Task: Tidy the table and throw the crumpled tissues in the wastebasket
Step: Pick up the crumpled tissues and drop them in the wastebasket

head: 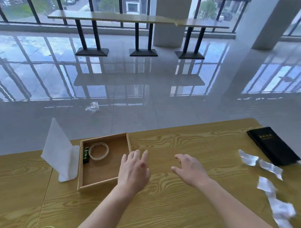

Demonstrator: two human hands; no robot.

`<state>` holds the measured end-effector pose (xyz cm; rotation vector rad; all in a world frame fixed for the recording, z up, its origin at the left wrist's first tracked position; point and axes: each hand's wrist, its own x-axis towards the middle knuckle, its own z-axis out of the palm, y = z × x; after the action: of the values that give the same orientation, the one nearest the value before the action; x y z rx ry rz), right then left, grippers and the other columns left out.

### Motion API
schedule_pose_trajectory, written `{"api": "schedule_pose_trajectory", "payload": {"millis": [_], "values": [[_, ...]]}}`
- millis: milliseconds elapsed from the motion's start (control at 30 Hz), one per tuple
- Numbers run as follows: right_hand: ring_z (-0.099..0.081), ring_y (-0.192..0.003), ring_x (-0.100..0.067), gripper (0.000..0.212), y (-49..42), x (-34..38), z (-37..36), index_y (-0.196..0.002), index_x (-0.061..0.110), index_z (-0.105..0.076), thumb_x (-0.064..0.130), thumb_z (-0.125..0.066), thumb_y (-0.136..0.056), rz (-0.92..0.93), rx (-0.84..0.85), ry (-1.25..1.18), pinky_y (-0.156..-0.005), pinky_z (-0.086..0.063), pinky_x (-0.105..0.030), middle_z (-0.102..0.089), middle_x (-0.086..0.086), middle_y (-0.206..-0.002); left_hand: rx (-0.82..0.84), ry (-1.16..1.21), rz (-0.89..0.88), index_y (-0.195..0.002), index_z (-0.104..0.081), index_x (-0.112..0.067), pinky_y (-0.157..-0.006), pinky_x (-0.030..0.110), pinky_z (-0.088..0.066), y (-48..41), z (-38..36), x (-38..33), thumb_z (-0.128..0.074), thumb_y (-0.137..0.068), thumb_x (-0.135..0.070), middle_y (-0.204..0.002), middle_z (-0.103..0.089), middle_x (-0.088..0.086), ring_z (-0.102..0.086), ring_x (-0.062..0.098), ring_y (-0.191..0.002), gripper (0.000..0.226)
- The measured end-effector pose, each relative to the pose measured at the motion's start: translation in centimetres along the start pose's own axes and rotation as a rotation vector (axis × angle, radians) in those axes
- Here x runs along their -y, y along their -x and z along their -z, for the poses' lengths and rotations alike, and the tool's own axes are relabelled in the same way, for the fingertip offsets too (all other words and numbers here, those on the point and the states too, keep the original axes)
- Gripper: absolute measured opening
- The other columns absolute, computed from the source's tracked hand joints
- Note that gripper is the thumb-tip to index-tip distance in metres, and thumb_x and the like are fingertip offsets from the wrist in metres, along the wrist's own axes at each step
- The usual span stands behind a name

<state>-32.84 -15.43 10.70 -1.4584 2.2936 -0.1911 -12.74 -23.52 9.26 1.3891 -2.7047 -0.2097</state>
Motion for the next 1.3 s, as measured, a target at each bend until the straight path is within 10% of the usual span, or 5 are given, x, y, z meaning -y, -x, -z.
{"api": "schedule_pose_trajectory", "payload": {"millis": [933,1300], "values": [[-0.054,-0.122,-0.024,0.05,19.0,-30.3,2.0,-0.137,0.02,-0.052,0.042,-0.061,-0.093,-0.241,-0.154,-0.185,-0.096,-0.047,-0.036,-0.059,-0.004,-0.131,0.196,0.024,-0.301,-0.15,-0.029,-0.023,-0.113,0.041,-0.03,6.1,-7.1,-34.1,-0.052,-0.087,-0.037,-0.149,-0.04,0.007,-0.039,0.025,-0.135,0.068],[-0.052,-0.105,-0.021,0.025,16.4,-37.3,1.3,-0.116,0.015,-0.059,0.014,-0.057,-0.092,-0.245,-0.226,-0.007,-0.082,-0.048,-0.03,-0.058,0.0,-0.116,0.189,0.087,-0.511,-0.12,-0.058,-0.018,-0.085,0.033,-0.045,0.4,-10.6,-40.2,-0.052,-0.091,-0.029,-0.118,-0.057,-0.001,-0.053,0.022,-0.106,0.032]]}}
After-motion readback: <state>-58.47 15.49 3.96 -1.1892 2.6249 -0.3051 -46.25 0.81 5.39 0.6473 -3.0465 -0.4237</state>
